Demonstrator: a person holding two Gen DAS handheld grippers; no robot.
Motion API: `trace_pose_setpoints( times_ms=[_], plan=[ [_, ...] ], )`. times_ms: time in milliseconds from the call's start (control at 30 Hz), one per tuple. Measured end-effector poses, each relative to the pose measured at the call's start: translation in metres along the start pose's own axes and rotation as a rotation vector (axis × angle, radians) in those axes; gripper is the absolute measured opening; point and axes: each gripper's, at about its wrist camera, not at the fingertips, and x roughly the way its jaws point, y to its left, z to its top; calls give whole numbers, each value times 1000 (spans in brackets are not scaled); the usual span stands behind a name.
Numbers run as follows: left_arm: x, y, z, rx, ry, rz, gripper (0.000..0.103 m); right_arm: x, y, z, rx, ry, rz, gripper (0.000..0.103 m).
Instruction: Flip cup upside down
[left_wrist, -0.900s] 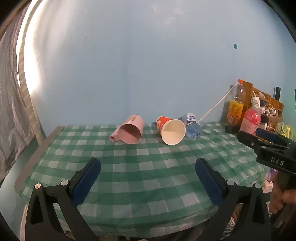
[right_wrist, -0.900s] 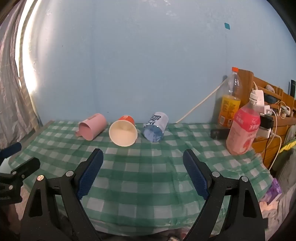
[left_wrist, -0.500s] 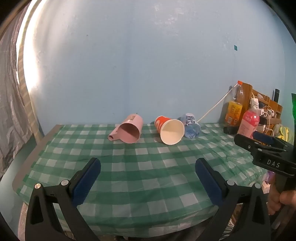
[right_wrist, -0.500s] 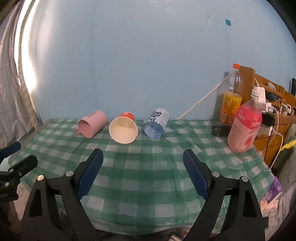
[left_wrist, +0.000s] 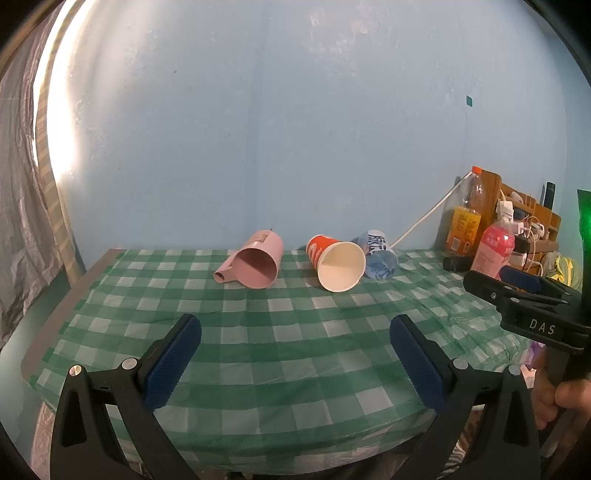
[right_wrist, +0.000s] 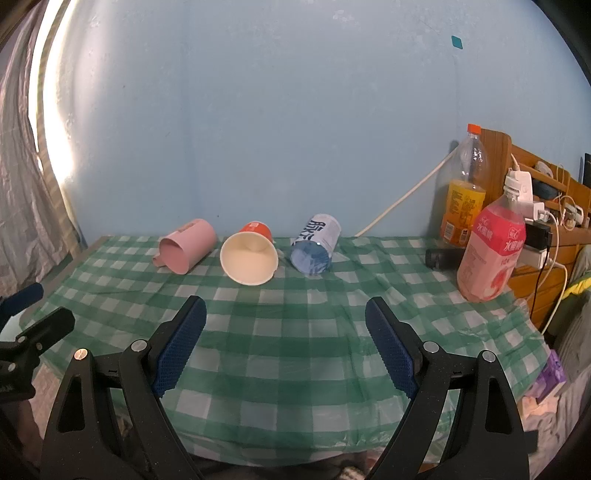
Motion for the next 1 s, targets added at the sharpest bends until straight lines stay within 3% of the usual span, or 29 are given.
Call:
trace_pose_setpoints(
  times_ms=[1000],
  plan=[
    [1, 3, 3, -2, 7, 2, 103, 2, -1, -1, 4, 9, -2, 87]
  ],
)
